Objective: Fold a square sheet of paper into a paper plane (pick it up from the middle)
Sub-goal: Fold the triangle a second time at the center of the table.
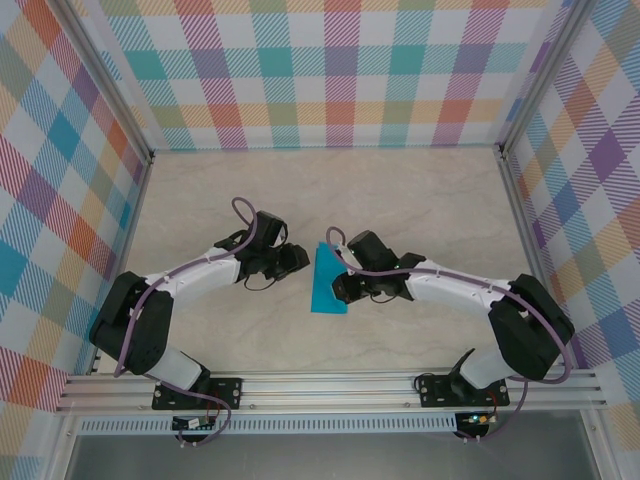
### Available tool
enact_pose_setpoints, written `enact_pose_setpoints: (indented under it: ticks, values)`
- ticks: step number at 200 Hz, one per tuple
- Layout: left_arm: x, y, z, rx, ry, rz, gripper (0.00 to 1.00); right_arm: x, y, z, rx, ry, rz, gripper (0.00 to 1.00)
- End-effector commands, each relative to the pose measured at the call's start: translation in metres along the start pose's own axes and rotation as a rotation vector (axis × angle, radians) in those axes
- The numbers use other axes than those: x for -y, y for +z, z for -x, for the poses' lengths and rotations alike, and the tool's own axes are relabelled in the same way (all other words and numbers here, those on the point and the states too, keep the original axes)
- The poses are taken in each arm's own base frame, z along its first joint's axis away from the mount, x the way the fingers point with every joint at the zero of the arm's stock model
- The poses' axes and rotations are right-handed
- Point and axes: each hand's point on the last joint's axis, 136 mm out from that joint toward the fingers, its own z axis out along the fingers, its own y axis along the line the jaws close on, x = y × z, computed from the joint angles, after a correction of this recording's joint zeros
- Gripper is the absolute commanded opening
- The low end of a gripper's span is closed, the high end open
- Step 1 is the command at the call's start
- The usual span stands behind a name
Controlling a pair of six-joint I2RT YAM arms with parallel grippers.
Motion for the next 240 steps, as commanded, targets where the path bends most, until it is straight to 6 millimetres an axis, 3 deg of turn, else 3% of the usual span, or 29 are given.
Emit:
enact_pose_setpoints:
  ticks: [1,80,240]
  values:
    - [0.010,-0.005,-0.010,-0.025,0.045,-0.038,0.39,0.001,0.002,-0.001,-0.016,0.000,0.053,0.13]
    - [0.014,0.004,-0.024,-0.066,0.074,-0.048,0.35,0.030,0.013,0.005,-0.033,0.046,-0.015,0.13]
    - [0.023,0.025,-0.037,-0.116,0.059,-0.102,0.31,0.054,0.034,0.013,-0.076,0.035,-0.084,0.13]
